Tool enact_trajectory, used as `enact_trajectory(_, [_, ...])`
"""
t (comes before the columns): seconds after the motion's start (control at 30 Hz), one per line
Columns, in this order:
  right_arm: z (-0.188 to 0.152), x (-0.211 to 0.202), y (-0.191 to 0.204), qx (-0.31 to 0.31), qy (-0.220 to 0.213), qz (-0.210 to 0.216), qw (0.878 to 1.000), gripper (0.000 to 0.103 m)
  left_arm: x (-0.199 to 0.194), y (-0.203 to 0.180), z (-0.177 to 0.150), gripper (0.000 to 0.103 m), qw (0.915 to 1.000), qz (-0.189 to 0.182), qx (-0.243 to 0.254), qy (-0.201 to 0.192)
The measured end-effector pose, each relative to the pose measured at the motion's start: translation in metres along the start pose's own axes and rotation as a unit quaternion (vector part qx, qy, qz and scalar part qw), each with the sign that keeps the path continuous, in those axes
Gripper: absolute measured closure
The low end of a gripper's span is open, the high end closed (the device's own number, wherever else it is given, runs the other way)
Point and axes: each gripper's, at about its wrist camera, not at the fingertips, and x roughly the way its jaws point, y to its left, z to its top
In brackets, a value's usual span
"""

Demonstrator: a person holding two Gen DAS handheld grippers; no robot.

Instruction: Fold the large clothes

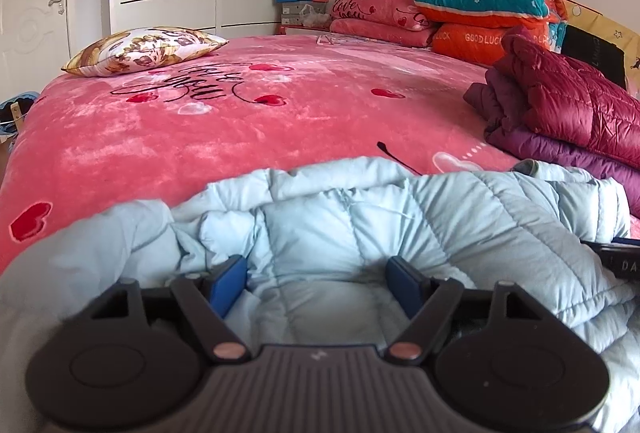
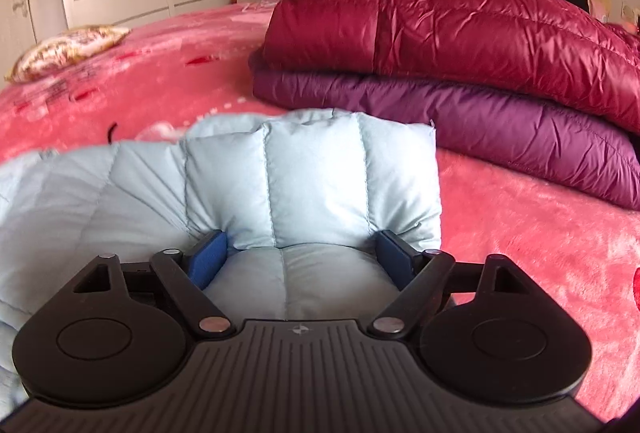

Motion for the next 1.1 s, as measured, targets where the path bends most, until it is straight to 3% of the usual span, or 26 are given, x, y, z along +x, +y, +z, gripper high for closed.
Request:
enact_trajectory(0.23, [-0.002,0.000,0.006,-0.007,-0.003,-0.003,1.000,0.000,-0.007,0.002,0.002,0.026,0.9999,-0.008,-0.006,-0.009])
enact_trajectory(0.4, [0.001,-0.017,0.008,0.003,-0.001,-0.012,1.000,0.000,-0.028,0.006,0.005,0.026,0.9985,-0.030,-0.017,-0.043])
enact_trajectory(0.67, [0.005,-0.079,0.010,0.050,-0.007,-0.033,0.998,0.000,-0.085,0.012,0.005,0.025,0.9931,-0.046,-0.013,-0.107])
enact_trajectory(1.1, [-0.012,-0.209,0.007,0.067,-0.061,-0.048,0.995,0.000,-0.176,0.025,-0.013,0.025,0.9931,-0.037,-0.042,-0.103])
